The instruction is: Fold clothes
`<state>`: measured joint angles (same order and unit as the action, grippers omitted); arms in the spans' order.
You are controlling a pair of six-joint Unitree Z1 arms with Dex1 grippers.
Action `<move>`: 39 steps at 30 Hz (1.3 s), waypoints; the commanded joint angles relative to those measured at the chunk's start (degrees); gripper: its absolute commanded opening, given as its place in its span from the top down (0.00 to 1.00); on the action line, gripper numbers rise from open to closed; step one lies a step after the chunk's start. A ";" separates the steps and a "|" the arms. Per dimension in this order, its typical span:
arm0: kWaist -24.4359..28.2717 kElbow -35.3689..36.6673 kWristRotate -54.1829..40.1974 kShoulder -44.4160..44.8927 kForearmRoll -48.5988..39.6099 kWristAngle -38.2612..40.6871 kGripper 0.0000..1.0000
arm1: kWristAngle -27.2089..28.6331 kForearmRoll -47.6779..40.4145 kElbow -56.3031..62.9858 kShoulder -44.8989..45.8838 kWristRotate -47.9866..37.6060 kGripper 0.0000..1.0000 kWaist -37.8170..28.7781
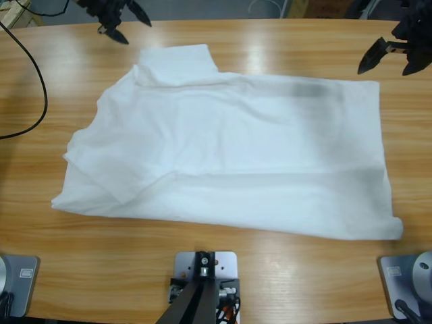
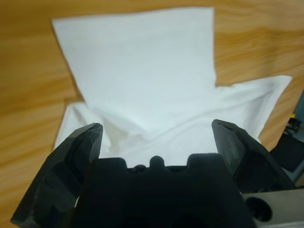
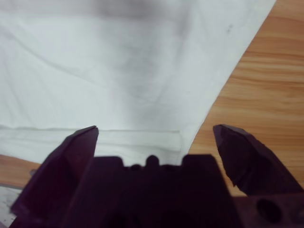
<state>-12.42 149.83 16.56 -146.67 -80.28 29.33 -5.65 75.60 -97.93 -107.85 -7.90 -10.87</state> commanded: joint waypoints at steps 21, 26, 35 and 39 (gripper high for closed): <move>-1.93 -40.14 -1.92 19.74 30.98 -6.21 0.17 | -4.28 -8.17 8.56 -3.74 0.78 0.02 -1.00; -2.17 -33.30 1.15 13.67 30.98 -4.77 0.17 | -4.05 -8.49 9.95 -3.11 1.10 0.02 -1.00; -1.73 -39.35 10.19 12.09 34.55 -7.69 0.17 | -3.95 -9.15 11.20 -3.30 1.83 0.02 -0.56; -1.63 -42.23 12.60 12.11 38.55 -6.83 0.18 | -3.97 -9.24 11.27 -3.60 1.83 0.02 -0.56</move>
<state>-14.42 113.11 25.42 -130.79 -47.39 22.45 -8.71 67.23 -88.29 -109.10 -6.78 -11.34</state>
